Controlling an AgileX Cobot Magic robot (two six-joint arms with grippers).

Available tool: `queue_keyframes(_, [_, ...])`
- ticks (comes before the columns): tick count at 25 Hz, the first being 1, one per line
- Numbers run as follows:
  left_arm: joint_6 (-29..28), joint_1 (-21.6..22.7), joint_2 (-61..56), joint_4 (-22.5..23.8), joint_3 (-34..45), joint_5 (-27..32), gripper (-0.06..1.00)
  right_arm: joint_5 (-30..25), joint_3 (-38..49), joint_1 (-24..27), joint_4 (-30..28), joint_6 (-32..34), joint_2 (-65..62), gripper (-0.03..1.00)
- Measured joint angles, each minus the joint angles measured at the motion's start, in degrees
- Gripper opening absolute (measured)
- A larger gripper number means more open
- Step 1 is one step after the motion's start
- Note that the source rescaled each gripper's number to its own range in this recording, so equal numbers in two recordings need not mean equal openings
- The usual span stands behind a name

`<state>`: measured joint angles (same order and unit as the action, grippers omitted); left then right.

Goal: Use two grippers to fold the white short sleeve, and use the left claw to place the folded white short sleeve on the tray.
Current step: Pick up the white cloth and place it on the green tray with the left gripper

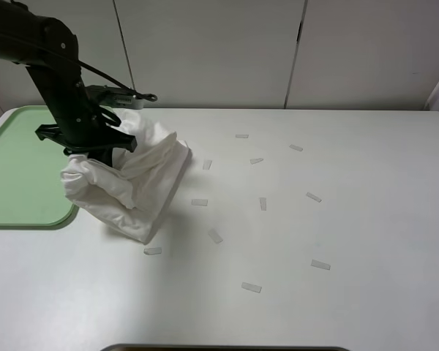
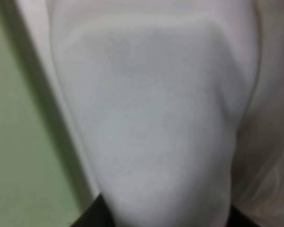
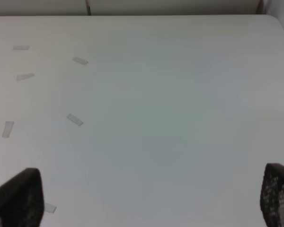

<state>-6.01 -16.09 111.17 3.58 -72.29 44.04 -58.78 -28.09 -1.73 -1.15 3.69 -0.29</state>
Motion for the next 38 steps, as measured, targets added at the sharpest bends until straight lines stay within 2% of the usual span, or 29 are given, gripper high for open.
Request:
queue_keyframes(3, [2.01,3.64,-0.14,0.06,0.00,0.56,0.21,0.00,0.00,0.00,0.00,0.00,0.00,1.00])
queue_keyframes(4, [2.01,3.64,-0.14,0.06,0.00,0.56,0.21,0.00,0.00,0.00,0.00,0.00,0.00,1.00])
queue_keyframes(5, [3.16,6.14,-0.14,0.20,0.00,0.61,0.21,0.00,0.00,0.00,0.00,0.00,0.00,1.00])
queue_keyframes(11, [7.49,13.73,-0.14,0.22,0.00,0.61,0.21,0.00,0.00,0.00,0.00,0.00,0.00,1.00])
queue_keyframes(12, [7.49,13.73,-0.14,0.22,0.00,0.61,0.21,0.00,0.00,0.00,0.00,0.00,0.00,1.00])
queue_keyframes(14, [9.85,17.30,-0.14,0.22,0.00,0.43,0.21,0.00,0.00,0.00,0.00,0.00,0.00,1.00])
queue_keyframes(21, [17.29,24.21,-0.14,0.17,0.00,-3.51,0.21,0.00,0.00,0.00,0.00,0.00,0.00,1.00])
queue_keyframes(28, [23.70,29.14,-0.14,0.23,0.00,-9.02,0.21,0.00,0.00,0.00,0.00,0.00,0.00,1.00])
queue_keyframes(38, [25.04,31.35,-0.14,0.10,0.07,-11.90,0.22,0.00,0.00,0.00,0.00,0.00,0.00,1.00])
